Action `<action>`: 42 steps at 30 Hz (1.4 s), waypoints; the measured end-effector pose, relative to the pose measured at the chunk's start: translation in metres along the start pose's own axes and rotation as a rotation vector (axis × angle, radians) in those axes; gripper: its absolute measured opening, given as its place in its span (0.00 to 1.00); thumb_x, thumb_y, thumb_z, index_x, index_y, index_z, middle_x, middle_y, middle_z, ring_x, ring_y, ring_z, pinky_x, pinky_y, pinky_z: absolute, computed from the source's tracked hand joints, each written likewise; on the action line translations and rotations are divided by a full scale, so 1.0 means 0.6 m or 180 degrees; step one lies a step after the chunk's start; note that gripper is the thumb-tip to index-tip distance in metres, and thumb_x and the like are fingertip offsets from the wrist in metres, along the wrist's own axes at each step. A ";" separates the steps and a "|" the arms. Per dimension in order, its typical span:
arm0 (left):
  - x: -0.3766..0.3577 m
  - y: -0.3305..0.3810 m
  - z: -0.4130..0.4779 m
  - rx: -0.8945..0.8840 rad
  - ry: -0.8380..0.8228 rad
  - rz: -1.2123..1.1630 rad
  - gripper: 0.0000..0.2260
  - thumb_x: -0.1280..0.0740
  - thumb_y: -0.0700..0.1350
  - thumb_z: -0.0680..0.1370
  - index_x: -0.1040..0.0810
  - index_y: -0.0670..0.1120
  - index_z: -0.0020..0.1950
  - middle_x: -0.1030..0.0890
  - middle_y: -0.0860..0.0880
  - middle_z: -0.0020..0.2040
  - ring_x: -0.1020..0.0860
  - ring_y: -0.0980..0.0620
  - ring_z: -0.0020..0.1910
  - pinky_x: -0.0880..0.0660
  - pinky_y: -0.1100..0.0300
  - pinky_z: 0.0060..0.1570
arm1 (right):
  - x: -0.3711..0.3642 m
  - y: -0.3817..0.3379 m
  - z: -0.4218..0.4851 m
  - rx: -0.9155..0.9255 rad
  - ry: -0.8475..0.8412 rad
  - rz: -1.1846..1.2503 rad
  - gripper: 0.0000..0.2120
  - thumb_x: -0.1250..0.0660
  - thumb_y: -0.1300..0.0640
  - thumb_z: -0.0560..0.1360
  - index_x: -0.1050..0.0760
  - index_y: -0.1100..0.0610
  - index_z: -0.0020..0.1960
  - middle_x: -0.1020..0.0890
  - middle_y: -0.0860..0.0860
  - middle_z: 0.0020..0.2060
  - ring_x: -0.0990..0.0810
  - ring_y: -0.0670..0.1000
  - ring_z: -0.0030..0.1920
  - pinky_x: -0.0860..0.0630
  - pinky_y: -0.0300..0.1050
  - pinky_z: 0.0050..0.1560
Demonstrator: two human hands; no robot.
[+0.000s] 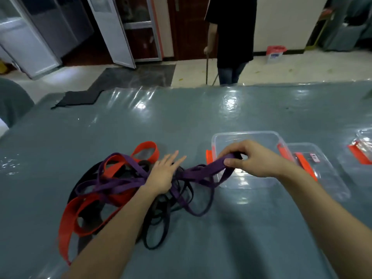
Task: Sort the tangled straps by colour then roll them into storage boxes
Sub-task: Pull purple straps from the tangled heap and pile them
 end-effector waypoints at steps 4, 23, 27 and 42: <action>0.016 0.037 0.061 -0.0689 -0.0869 0.1321 0.23 0.30 0.46 0.83 0.24 0.55 0.78 0.20 0.48 0.74 0.26 0.42 0.73 0.31 0.50 0.70 | 0.002 0.038 -0.023 -0.0264 0.0127 -0.0300 0.08 0.30 0.64 0.82 0.15 0.52 0.52 0.13 0.51 0.45 0.17 0.56 0.49 0.21 0.54 0.57; 0.443 -0.262 -0.169 0.1152 0.1745 -0.2115 0.08 0.27 0.51 0.84 0.24 0.51 0.55 0.16 0.46 0.44 0.14 0.44 0.41 0.15 0.42 0.50 | -0.032 -0.046 0.158 -0.0028 0.1074 -0.0994 0.15 0.38 0.46 0.88 0.24 0.56 0.51 0.20 0.53 0.38 0.20 0.61 0.44 0.26 0.52 0.41; 0.378 -0.282 -0.216 0.0955 -0.0169 -0.1946 0.24 0.21 0.73 0.71 0.15 0.58 0.56 0.17 0.58 0.45 0.16 0.59 0.44 0.22 0.55 0.53 | -0.034 -0.028 0.170 -0.0254 0.0883 -0.1148 0.15 0.38 0.46 0.88 0.22 0.57 0.53 0.15 0.56 0.43 0.17 0.61 0.47 0.19 0.57 0.51; 0.441 -0.302 -0.199 0.0452 0.2787 -0.5064 0.13 0.34 0.48 0.88 0.13 0.47 0.50 0.14 0.47 0.43 0.20 0.50 0.42 0.17 0.57 0.51 | -0.118 0.020 0.190 -0.0430 0.0553 -0.1431 0.14 0.32 0.45 0.85 0.20 0.55 0.49 0.15 0.54 0.42 0.18 0.58 0.44 0.20 0.51 0.46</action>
Point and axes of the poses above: each hand's wrist, its own z-axis towards the middle knuckle, its own x-axis out of the back of the hand, y = z × x, the point moved 2 cm from there along z, towards the middle knuckle
